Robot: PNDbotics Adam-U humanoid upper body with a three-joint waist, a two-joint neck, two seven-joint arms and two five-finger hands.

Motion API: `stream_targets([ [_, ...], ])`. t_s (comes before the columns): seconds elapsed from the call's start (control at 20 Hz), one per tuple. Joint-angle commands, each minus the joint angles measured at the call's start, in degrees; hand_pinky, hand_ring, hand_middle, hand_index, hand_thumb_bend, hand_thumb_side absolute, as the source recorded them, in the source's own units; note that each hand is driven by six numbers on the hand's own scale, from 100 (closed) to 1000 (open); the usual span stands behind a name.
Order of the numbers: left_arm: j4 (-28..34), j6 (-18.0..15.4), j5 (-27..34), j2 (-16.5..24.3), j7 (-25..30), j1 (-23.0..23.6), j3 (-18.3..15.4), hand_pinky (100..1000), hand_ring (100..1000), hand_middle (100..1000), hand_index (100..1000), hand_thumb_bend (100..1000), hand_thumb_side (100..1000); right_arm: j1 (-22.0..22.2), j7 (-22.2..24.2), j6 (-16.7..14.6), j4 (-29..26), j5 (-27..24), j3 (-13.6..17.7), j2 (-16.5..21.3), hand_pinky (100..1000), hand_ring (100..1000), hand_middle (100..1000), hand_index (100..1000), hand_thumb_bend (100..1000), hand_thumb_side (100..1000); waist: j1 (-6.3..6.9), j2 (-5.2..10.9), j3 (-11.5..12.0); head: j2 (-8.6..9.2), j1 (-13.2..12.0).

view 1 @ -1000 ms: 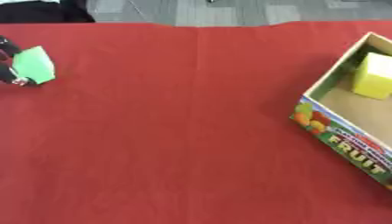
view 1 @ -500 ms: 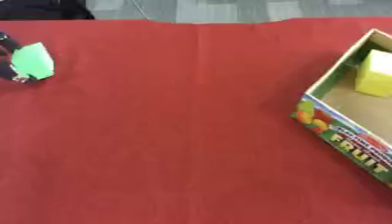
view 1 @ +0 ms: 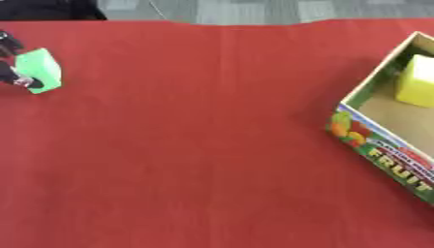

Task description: Pick up the objects with one hand, pass them to the other hand, and then place them into the box on the other side of the table.

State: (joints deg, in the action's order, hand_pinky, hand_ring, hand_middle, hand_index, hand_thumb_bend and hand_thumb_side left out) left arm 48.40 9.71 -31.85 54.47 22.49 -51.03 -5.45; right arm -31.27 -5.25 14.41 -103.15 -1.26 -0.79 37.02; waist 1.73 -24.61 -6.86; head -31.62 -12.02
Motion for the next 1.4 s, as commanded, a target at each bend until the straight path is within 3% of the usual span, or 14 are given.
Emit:
stream_targets([
  [0.05, 0.3, 0.5, -0.6, 2.9, 0.2, -0.7, -0.7, 834, 796, 715, 809, 735, 109, -0.8, 0.0, 0.0, -0.5, 0.4, 0.6, 1.2, 815, 818, 704, 785, 209, 356, 0.06, 0.83, -0.3, 0.42, -0.6],
  [0.35, -0.7, 1.2, -1.9, 2.6, -0.1, -0.8, -1.0, 836, 798, 718, 808, 712, 108, -1.0, 0.0, -0.1, -0.6, 0.5, 0.6, 1.0, 815, 819, 704, 785, 199, 359, 0.10, 0.21, -0.8, 1.06, -1.6],
  [0.7, -1.3, 1.8, -1.4, 2.3, 0.3, -0.9, -1.0, 819, 780, 683, 702, 500, 100, -0.8, -0.2, -0.1, -0.5, 0.6, 0.8, 0.9, 815, 819, 703, 785, 187, 364, 0.08, -0.07, -0.6, 0.75, -1.4],
  [0.9, -1.4, 2.3, -1.3, 2.2, 1.1, -0.9, -0.9, 803, 753, 633, 589, 387, 100, -0.6, -0.3, -0.2, -0.5, 0.5, 0.9, 1.0, 816, 819, 703, 785, 177, 365, -0.04, 0.10, -0.4, 0.55, -1.6],
  [1.1, -1.1, 2.5, -1.4, 2.0, 1.4, -1.0, -0.8, 791, 726, 596, 523, 335, 100, -0.6, -0.2, -0.3, -0.6, 0.2, 0.9, 1.2, 816, 819, 703, 785, 170, 365, -0.19, 0.52, 0.0, 0.25, -1.7],
  [1.4, 2.2, 1.4, -0.2, 2.6, 0.4, -0.4, -0.4, 769, 694, 569, 493, 316, 100, -0.4, -0.2, -0.4, -0.5, -0.4, 1.0, 1.9, 817, 820, 704, 786, 161, 361, -0.36, 1.91, 1.3, -0.22, -0.8],
])
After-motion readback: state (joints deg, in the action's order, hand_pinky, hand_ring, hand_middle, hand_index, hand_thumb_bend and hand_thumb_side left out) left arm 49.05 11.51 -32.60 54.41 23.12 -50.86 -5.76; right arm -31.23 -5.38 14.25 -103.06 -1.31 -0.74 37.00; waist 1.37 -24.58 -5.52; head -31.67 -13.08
